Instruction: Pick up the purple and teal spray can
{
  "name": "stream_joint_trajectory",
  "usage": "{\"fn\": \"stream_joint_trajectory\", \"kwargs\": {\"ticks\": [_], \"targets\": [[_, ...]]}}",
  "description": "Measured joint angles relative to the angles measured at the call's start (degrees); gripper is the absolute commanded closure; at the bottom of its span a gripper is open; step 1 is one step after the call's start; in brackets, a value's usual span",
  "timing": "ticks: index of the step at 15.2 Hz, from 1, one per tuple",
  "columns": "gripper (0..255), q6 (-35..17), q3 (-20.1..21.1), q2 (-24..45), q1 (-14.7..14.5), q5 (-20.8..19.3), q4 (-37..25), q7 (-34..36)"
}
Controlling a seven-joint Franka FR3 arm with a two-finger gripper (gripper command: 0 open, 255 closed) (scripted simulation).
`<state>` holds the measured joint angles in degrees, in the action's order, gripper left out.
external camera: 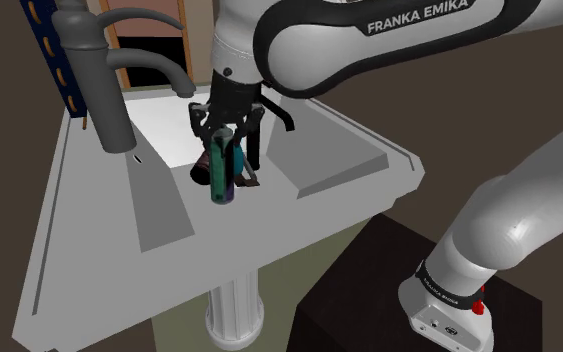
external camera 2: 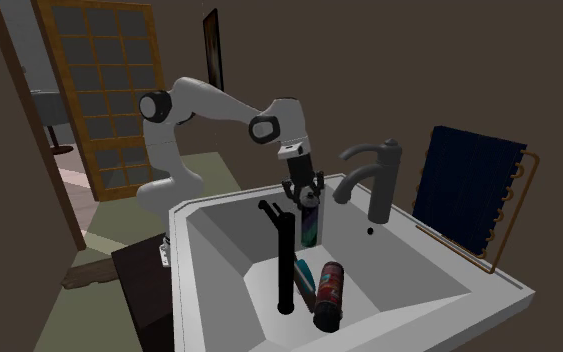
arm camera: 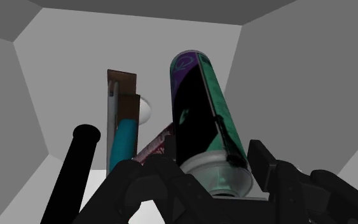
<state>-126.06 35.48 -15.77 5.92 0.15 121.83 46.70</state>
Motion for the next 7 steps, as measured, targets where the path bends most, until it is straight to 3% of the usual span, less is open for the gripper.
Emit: {"fn": "stream_joint_trajectory", "kwargs": {"ticks": [7], "targets": [[255, 5.08, -0.69, -0.73, -0.04, 0.52, -4.48, -0.89]]}}
